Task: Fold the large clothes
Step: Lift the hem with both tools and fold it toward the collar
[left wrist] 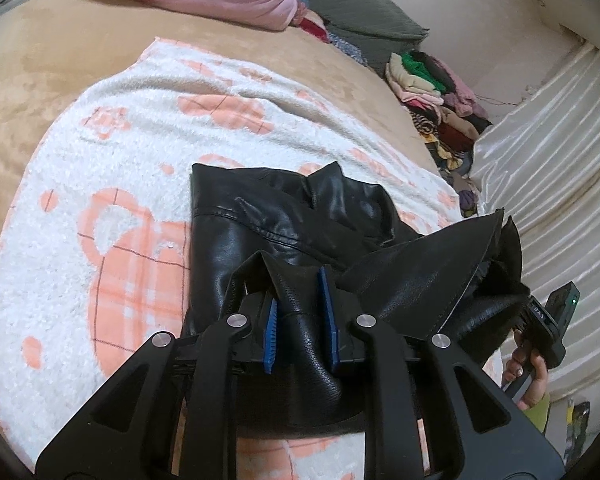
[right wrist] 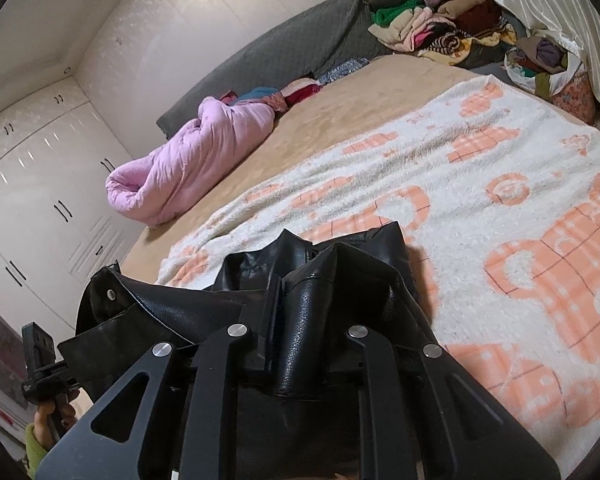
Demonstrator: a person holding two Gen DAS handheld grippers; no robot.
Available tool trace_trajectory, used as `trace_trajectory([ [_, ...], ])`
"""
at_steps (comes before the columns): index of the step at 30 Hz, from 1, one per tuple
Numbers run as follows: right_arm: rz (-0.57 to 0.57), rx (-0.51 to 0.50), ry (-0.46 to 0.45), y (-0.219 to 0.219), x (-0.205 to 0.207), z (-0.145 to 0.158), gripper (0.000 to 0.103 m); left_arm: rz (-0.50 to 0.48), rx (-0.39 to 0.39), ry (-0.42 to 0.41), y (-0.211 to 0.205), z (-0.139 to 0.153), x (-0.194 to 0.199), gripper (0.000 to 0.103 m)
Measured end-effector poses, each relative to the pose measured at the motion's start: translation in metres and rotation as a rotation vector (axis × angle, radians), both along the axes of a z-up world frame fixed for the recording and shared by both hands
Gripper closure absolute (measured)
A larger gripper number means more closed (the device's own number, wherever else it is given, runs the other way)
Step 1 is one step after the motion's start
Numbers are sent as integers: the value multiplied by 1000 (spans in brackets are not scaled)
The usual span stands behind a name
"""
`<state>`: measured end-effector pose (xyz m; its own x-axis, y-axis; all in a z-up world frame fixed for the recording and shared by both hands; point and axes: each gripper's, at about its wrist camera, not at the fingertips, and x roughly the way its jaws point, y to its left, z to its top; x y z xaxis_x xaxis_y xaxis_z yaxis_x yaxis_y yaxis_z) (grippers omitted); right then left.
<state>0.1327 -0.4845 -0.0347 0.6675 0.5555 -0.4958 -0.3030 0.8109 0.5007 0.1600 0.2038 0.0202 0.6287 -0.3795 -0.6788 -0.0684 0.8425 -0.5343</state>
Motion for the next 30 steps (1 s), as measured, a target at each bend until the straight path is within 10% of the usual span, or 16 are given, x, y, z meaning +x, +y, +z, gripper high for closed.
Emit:
trace_trajectory([
  [16, -2, -10, 72, 8, 42, -37, 80, 41, 49, 33, 2, -22, 24, 83],
  [30, 4, 15, 53, -5, 50, -40, 34, 47, 39, -48, -10, -3, 21, 57],
])
